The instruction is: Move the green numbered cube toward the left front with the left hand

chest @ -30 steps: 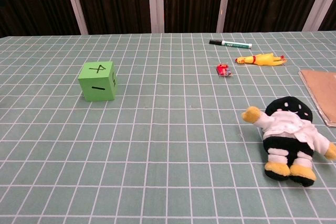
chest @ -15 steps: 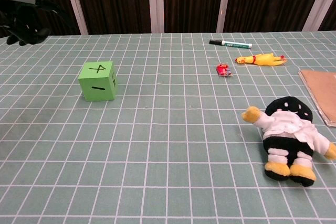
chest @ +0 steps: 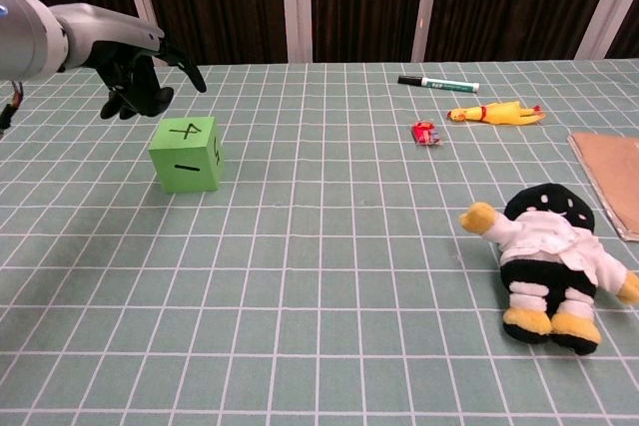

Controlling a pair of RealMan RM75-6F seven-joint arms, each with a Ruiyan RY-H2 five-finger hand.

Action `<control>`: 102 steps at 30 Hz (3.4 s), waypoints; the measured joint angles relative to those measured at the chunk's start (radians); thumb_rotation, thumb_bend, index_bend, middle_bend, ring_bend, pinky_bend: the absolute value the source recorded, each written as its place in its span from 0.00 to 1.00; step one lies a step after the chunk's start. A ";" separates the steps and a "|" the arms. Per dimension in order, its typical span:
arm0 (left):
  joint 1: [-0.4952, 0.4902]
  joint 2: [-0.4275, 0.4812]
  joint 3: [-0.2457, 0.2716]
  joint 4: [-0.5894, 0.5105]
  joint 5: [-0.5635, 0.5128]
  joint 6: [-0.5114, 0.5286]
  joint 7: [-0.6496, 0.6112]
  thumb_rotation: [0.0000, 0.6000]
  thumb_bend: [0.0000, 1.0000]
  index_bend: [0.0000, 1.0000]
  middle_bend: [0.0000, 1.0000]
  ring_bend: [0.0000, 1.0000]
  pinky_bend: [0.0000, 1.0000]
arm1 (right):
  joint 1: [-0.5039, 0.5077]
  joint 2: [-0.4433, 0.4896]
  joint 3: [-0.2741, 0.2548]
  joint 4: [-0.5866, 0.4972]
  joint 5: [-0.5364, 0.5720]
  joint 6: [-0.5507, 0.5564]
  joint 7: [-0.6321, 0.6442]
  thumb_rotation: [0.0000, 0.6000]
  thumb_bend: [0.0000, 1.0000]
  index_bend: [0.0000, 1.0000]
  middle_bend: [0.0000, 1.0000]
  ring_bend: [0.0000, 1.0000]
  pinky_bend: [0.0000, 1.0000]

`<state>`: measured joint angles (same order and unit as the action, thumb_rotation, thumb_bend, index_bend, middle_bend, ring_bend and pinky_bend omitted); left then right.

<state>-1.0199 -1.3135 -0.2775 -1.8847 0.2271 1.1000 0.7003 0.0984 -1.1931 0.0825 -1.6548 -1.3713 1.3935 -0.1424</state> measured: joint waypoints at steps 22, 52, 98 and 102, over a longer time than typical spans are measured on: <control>-0.058 -0.140 0.024 0.189 -0.091 -0.036 0.015 1.00 0.88 0.20 0.87 0.70 0.69 | 0.005 -0.005 0.000 0.001 0.029 -0.016 -0.032 1.00 0.15 0.11 0.01 0.05 0.03; -0.068 -0.202 0.031 0.259 -0.047 -0.034 0.004 1.00 0.88 0.23 0.87 0.70 0.69 | 0.008 -0.001 -0.001 -0.012 0.054 -0.028 -0.054 1.00 0.15 0.11 0.01 0.05 0.03; -0.005 -0.027 0.109 0.183 -0.125 0.010 0.160 1.00 0.88 0.23 0.87 0.70 0.69 | 0.010 -0.010 0.001 -0.029 0.087 -0.029 -0.086 1.00 0.15 0.11 0.01 0.05 0.03; 0.017 -0.008 0.129 0.188 -0.114 -0.004 0.150 1.00 0.88 0.23 0.87 0.70 0.69 | 0.010 -0.012 0.002 -0.029 0.092 -0.030 -0.090 1.00 0.15 0.11 0.01 0.05 0.02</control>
<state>-1.0033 -1.3212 -0.1482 -1.6969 0.1132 1.0956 0.8502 0.1085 -1.2050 0.0845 -1.6840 -1.2793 1.3634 -0.2321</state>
